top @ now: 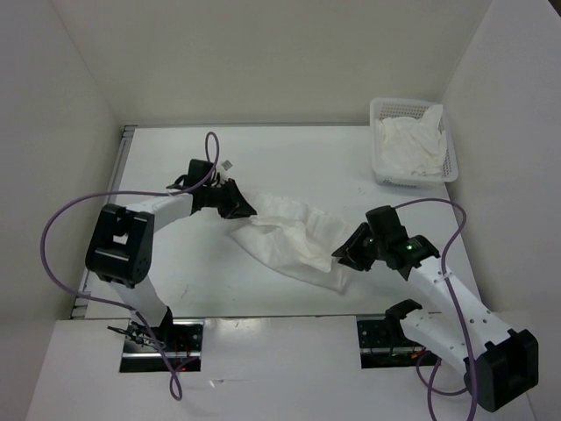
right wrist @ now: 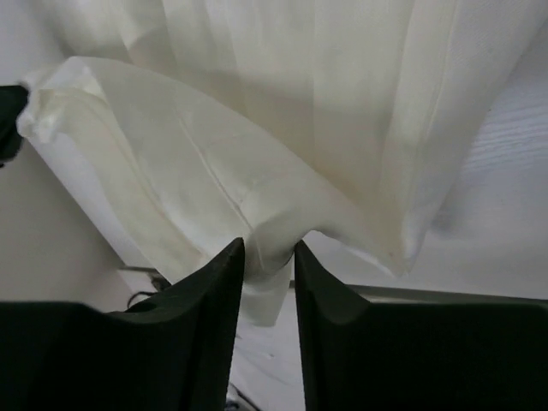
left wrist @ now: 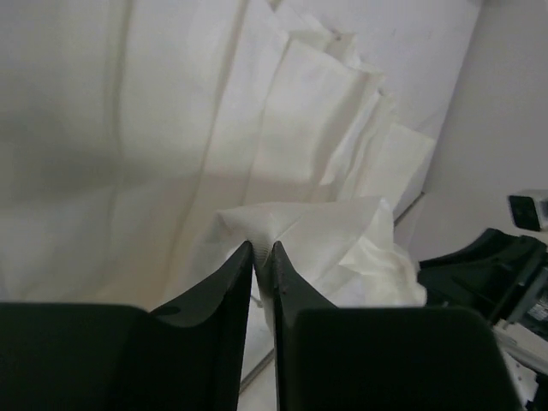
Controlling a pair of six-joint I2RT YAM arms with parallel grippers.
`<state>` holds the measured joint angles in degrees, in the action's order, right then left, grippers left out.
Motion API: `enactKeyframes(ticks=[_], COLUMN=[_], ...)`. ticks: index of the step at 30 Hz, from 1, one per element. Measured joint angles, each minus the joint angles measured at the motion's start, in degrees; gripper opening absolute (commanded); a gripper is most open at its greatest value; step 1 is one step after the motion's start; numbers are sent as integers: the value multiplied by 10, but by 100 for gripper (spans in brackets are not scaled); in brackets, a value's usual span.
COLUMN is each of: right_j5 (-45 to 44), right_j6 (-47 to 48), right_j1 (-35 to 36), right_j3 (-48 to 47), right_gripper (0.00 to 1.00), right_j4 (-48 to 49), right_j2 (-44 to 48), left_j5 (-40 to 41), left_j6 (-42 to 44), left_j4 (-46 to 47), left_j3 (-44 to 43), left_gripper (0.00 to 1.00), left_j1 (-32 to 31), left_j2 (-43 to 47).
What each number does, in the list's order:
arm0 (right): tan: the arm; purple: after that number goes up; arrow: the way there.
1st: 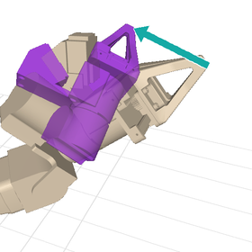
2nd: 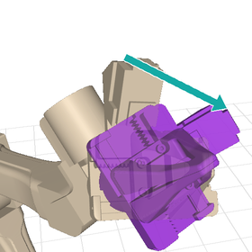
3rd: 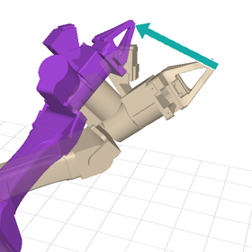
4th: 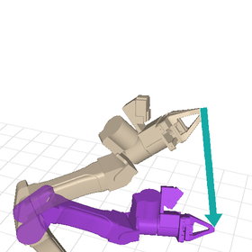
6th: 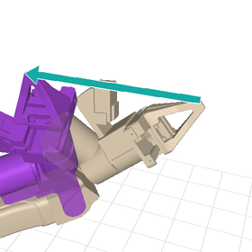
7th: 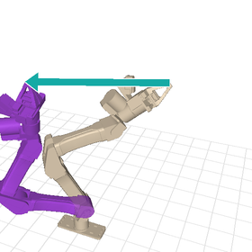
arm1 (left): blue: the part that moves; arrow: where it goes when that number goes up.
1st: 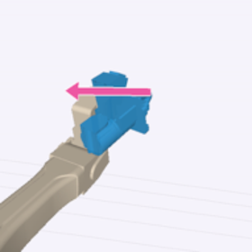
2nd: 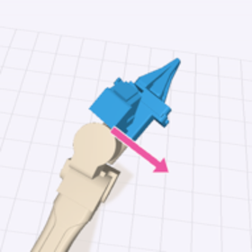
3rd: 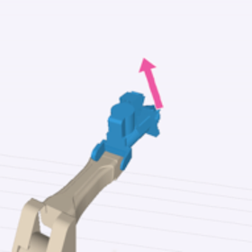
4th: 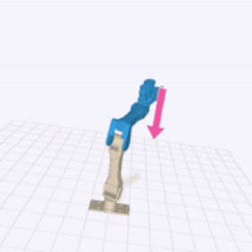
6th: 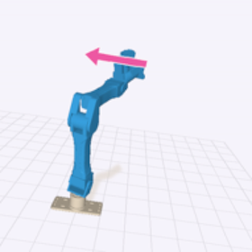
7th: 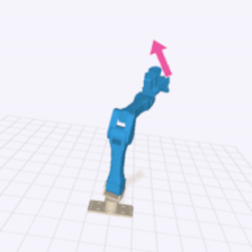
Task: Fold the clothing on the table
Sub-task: Fold the skirt
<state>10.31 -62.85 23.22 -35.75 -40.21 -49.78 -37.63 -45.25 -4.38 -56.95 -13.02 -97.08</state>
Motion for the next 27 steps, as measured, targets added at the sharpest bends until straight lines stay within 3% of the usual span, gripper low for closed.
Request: enactKeyframes(ticks=[9,17,20,22,24,25,27], right_j5=[-117,-136,-126,-120,-112,-107,-99], right_j6=[25,117,162,186,203,212,238], right_j1=[-21,-58,-40,-5,31,47,66], right_j3=[-108,-180,-199,-200,-200,-201,-202], right_gripper=[39,42,29,28,45,67,68], right_j4=[9,46,40,31,18,12,3], right_j2=[-3,-101,-151,-167,-170,-170,-170], left_j5=[57,83,84,75,63,55,42], left_j6=[-4,-15,-15,-15,-15,-15,-15], left_j4=[2,-1,2,0,2,3,4], left_j3=[-71,-194,-196,-177,-154,-137,-110], left_gripper=[24,24,26,28,28,28,28], left_j1=[1,44,57,58,56,54,50], left_j2=[-118,-144,-124,-95,-59,-35,5])
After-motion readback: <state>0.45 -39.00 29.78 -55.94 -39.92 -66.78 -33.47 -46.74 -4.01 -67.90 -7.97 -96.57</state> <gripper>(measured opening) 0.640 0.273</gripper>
